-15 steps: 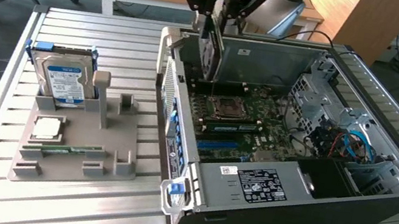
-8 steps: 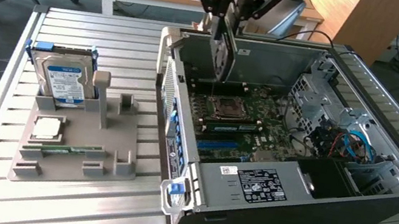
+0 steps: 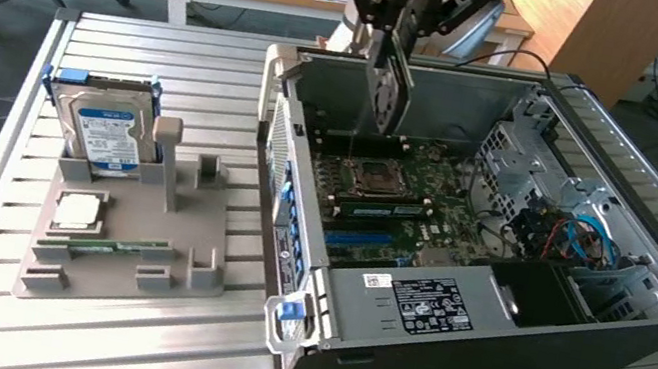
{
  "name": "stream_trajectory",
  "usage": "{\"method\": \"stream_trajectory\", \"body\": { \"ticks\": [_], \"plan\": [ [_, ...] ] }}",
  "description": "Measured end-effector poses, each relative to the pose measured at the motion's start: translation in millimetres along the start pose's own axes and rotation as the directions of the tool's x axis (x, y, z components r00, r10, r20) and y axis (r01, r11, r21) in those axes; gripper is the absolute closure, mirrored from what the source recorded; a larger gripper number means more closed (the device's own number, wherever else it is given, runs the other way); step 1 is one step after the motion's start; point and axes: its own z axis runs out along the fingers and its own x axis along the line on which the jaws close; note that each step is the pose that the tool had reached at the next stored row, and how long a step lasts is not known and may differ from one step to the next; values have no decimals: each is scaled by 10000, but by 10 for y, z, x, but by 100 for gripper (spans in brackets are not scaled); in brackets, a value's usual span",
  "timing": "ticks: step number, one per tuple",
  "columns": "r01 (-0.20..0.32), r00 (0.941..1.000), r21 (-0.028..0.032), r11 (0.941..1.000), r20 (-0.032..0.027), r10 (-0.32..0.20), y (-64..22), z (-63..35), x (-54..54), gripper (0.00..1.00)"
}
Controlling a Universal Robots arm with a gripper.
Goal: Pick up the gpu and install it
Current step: 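Pick up the gpu and move the gpu toward the slot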
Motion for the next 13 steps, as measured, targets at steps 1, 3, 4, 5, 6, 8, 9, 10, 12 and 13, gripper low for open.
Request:
{"method": "stream_trajectory", "body": {
  "ticks": [1, 3, 4, 5, 6, 8, 9, 10, 12, 13],
  "plan": [
    [1, 10000, -1, 10000, 0, -1, 2, 1, -31, 73],
    [-1, 10000, -4, 10000, 0, 1, 6, 3, -90, 73],
    [0, 10000, -5, 10000, 0, 0, 8, 4, -121, 73],
    [1, 10000, -6, 10000, 0, -1, 9, 4, -152, 73],
    [3, 10000, -7, 10000, 0, -3, 11, 5, -184, 73],
    [2, 10000, -13, 10000, -1, -2, 21, 9, -340, 73],
    [2, 10000, -15, 10000, -1, -2, 23, 10, -373, 73],
    [1, 10000, -16, 10000, -1, -1, 25, 11, -408, 73],
    [3, 10000, -20, 10000, -1, -3, 29, 13, -475, 73],
    [5, 10000, -22, 10000, -1, -5, 31, 14, -508, 73]
  ]
}}
